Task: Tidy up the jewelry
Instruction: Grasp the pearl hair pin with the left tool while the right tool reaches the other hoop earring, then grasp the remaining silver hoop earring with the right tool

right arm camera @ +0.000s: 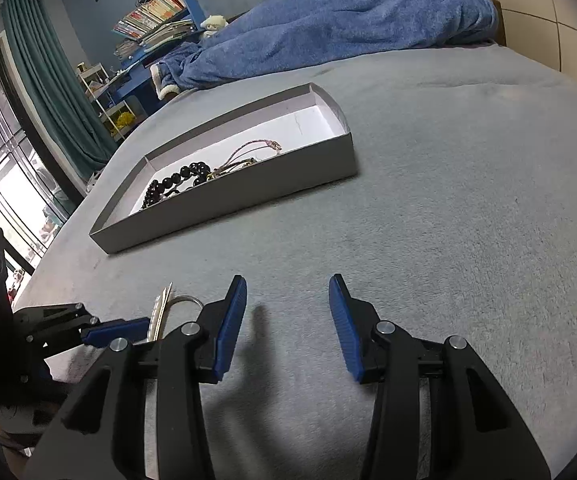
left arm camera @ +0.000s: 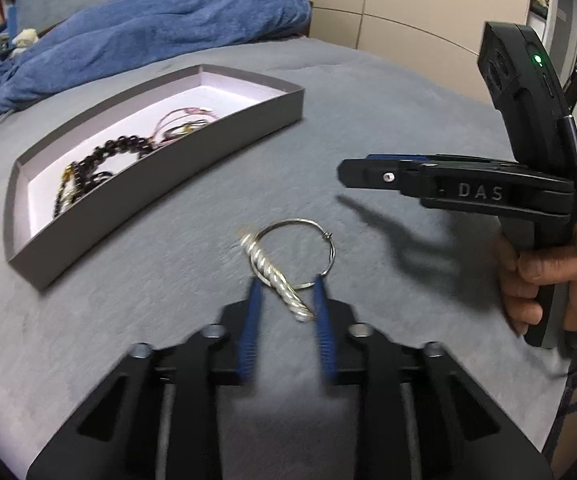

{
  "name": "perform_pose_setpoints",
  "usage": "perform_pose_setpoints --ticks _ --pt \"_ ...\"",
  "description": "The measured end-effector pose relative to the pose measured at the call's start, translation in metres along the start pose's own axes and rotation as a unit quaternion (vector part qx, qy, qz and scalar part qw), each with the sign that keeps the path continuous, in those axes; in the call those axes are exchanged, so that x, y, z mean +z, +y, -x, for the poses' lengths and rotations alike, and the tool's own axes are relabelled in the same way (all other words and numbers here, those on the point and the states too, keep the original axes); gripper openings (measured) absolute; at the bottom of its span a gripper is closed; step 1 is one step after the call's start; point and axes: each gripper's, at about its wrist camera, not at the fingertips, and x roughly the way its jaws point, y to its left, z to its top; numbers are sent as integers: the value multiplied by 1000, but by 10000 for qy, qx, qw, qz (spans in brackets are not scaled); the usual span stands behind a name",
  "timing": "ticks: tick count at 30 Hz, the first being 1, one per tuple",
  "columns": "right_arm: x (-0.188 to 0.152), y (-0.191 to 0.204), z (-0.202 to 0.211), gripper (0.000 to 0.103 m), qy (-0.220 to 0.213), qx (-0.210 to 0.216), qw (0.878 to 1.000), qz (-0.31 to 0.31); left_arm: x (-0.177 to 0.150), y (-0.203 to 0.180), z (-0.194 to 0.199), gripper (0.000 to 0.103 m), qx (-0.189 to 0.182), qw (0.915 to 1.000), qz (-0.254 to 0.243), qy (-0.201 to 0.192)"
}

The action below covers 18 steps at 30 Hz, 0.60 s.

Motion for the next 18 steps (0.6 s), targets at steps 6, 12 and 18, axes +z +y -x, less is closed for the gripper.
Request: perform_pose_setpoints --ticks 6,12,18 --pt "-2 10 3 43 -58 82 9997 241 -10 32 18 9 61 9974 672 -268" --pt "-4 33 -1 43 74 263 9963 811 -18 54 30 9 87 9914 1216 -472" --pt "-7 51 -16 43 450 280 9910 1232 -14 45 17 12 262 9941 1033 -177"
